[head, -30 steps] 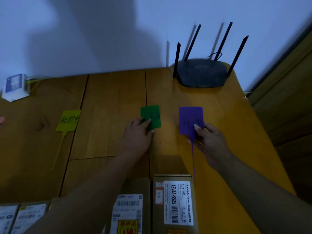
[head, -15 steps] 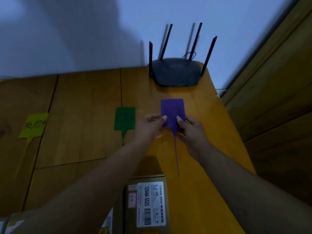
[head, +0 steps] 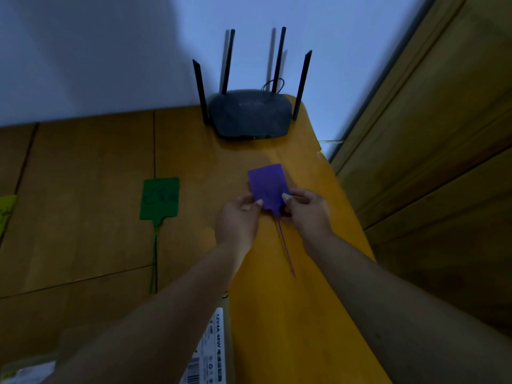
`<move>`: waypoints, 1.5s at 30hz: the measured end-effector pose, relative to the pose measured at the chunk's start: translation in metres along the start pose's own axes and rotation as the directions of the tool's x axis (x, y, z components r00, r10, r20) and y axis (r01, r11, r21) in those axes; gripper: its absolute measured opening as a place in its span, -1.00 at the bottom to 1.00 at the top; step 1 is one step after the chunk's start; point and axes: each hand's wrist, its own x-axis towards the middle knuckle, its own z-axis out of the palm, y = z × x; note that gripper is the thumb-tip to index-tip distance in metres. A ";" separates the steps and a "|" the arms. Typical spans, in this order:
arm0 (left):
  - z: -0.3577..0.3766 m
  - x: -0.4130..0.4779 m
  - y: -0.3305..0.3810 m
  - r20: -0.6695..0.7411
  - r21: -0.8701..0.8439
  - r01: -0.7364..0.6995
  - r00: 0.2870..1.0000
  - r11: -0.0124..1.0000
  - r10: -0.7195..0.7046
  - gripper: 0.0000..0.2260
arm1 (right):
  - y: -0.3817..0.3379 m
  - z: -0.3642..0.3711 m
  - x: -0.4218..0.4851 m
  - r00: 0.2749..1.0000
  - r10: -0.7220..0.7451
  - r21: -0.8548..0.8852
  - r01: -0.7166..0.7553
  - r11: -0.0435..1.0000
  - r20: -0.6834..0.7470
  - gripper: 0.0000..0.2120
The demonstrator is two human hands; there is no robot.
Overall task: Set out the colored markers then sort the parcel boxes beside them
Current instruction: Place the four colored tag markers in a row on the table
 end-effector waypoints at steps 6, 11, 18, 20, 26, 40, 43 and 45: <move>0.006 0.006 0.006 0.017 0.128 -0.009 1.000 0.992 0.007 -0.64 | 0.008 0.001 0.010 0.999 -0.033 -0.199 0.038 0.979 0.029 -0.80; 0.005 0.007 0.005 0.006 0.119 0.015 1.000 0.993 -0.016 -0.63 | 0.011 0.005 0.010 0.994 -0.094 -0.291 0.106 0.951 0.055 -0.77; -0.016 -0.007 -0.004 0.049 0.044 0.038 0.998 0.998 -0.040 -0.51 | 0.015 0.010 -0.018 0.985 -0.131 -0.302 0.093 0.949 -0.109 -0.77; -0.031 -0.016 -0.005 0.036 -0.010 0.028 0.999 1.000 -0.028 -0.60 | 0.016 0.014 -0.038 0.972 -0.196 -0.253 0.159 0.954 -0.127 -0.85; -0.103 -0.069 -0.006 0.123 -0.151 0.003 0.992 0.989 0.016 -0.83 | 0.009 0.039 -0.127 0.968 -0.180 -0.074 0.195 0.978 0.174 -0.93; -0.205 -0.231 -0.054 0.271 -0.019 -0.002 0.963 1.000 0.007 -0.82 | 0.030 0.031 -0.305 0.966 -0.070 -0.187 0.119 0.975 0.248 -0.74; -0.195 -0.226 -0.062 0.234 0.180 -0.140 0.968 0.974 0.095 -0.64 | 0.046 0.024 -0.305 0.988 -0.061 -0.399 0.114 0.910 0.143 -0.50; -0.189 -0.213 -0.060 0.248 0.313 -0.271 0.949 0.910 0.197 -0.66 | 0.055 0.019 -0.298 0.992 -0.053 -0.526 0.104 0.844 0.111 -0.37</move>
